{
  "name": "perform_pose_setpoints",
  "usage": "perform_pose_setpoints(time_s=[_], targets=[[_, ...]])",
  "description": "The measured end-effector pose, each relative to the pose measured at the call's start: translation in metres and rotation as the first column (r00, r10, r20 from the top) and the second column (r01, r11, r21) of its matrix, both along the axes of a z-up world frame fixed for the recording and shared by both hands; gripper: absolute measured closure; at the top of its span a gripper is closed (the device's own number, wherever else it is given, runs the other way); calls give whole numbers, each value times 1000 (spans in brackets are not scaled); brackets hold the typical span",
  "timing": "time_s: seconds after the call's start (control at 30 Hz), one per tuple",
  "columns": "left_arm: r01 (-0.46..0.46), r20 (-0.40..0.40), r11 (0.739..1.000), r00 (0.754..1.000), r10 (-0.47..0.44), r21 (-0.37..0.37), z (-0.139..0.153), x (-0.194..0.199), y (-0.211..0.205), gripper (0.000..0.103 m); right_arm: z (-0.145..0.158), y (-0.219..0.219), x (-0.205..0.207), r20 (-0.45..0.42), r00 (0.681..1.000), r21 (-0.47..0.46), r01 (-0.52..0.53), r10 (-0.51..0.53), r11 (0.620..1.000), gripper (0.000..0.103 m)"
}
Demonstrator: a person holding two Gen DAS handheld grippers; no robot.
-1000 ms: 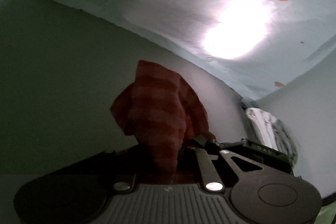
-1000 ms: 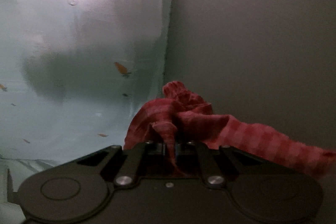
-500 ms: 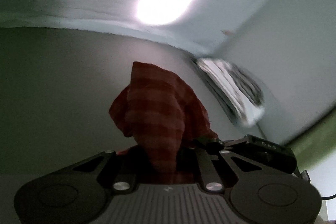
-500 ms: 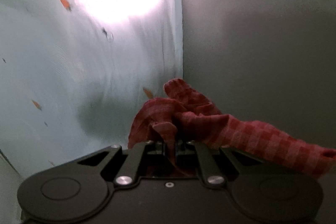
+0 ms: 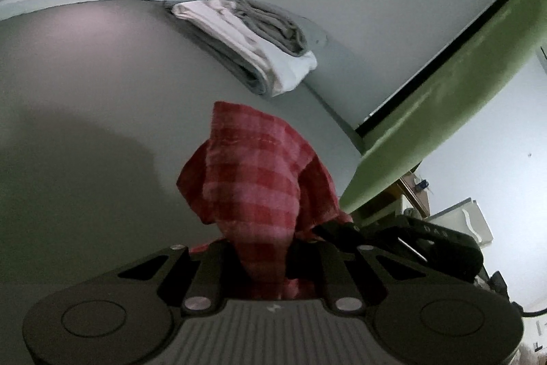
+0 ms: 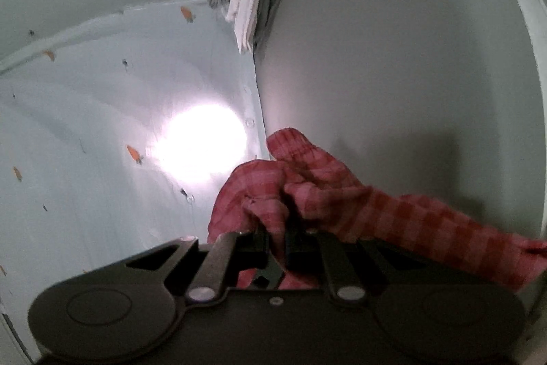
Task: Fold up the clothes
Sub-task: 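Carry the red towel with both grippers onto the folded clothes stack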
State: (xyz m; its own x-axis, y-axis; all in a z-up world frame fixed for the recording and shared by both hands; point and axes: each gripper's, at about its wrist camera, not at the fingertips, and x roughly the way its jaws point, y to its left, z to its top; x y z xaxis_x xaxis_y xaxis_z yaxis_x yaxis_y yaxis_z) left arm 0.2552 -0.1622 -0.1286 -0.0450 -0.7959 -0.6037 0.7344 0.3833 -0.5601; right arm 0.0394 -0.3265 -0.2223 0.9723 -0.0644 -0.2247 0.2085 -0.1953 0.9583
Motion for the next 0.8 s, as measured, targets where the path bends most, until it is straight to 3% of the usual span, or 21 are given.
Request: perform_pose_setpoints(time_s=[0.23,0.33,0.5,0.63,0.8], targets=[[-104,72,994,992,101,42,12,18,-55,91,-19,-70,30,77,995,65,-63,58,996,94],[-154,107,986,983,148,55,22,30,-97,91,-21,-118,61,120,987,74,-113,103,991,94],[-161,159,986,976,151,50,42,51,-180,91,-12,-208,96,208,966,44,-163,150,986,94],[-136,156,990,979,129,35,58,66,-261,94,-3,-274,99,241,966,62,-106,88,992,94],[-66,236,998,970,61,15,84,78,-349,95,21,-356,96,282,959,13,-2,-2,1000,94]])
